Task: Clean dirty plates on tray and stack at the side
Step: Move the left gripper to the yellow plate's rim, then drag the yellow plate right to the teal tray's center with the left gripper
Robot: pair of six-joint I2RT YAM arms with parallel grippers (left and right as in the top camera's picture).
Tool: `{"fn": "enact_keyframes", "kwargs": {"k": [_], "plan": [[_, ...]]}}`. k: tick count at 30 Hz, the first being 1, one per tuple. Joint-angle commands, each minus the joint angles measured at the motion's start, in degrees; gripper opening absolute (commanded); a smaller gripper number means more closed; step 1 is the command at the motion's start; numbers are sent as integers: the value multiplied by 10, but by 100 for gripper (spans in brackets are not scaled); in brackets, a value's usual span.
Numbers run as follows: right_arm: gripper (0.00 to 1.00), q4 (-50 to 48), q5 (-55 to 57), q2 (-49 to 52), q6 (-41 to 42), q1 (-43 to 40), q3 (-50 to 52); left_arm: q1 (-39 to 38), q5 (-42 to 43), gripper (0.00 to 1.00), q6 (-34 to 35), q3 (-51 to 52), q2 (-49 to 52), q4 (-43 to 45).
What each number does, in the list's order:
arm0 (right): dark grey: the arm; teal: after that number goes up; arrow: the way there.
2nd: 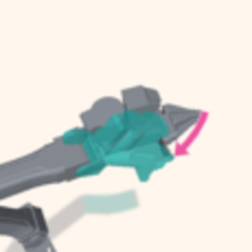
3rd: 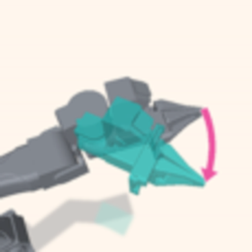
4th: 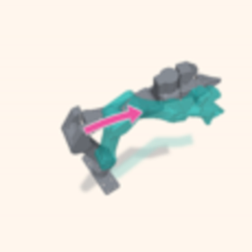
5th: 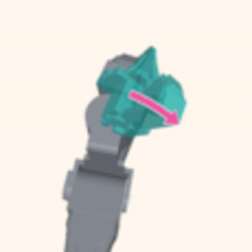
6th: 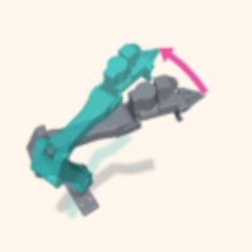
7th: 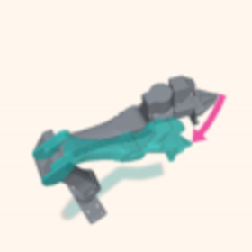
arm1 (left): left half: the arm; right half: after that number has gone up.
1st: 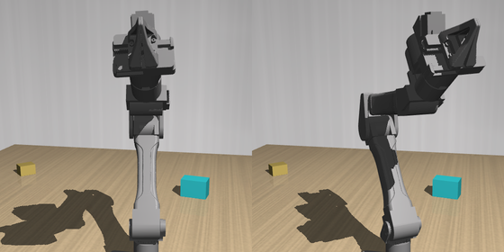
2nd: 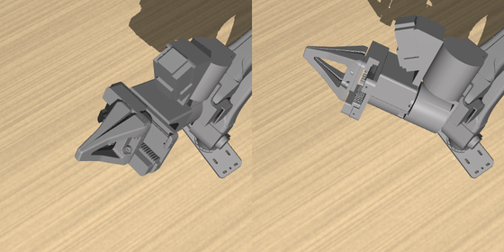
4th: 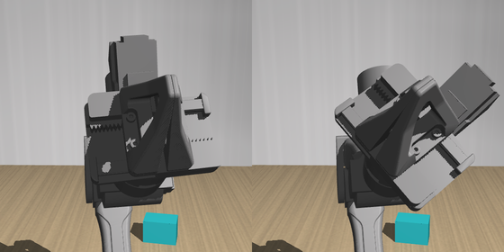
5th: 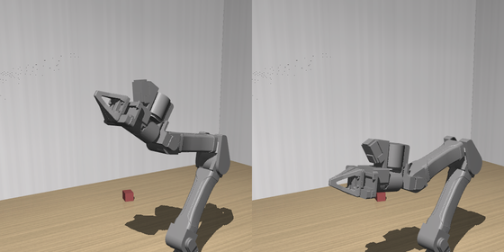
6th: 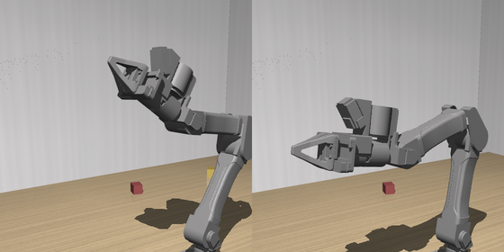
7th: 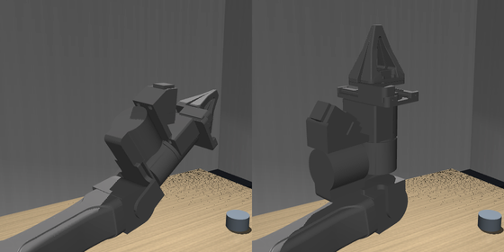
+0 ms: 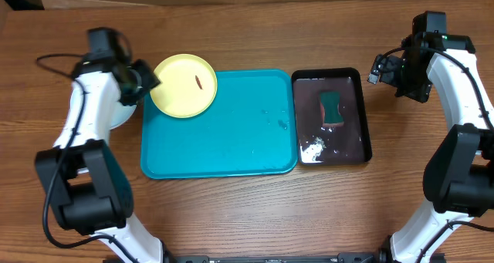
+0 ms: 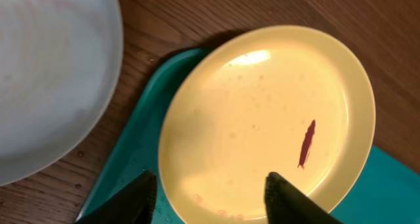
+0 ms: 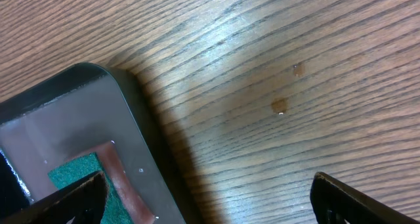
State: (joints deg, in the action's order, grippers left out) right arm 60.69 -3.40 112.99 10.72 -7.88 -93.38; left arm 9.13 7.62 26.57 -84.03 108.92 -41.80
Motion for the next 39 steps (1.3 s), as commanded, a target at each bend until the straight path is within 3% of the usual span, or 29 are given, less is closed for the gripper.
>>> {"fn": "enact_keyframes", "kwargs": {"k": [1,5,23,34,39], "plan": [[100,-2,3,-9,4,-2,-6,-17,-67,47,-9,0,-2,2],[100,-2,4,-9,4,-2,-6,-20,-66,35,-9,0,1,0],[100,-2,4,-9,4,-2,-6,-19,-66,27,-9,4,85,0],[100,-2,4,-9,4,-2,-6,-19,-52,20,-9,-2,87,2],[100,-2,4,-9,4,-2,-6,-19,-32,21,-9,-54,78,-50]]}}
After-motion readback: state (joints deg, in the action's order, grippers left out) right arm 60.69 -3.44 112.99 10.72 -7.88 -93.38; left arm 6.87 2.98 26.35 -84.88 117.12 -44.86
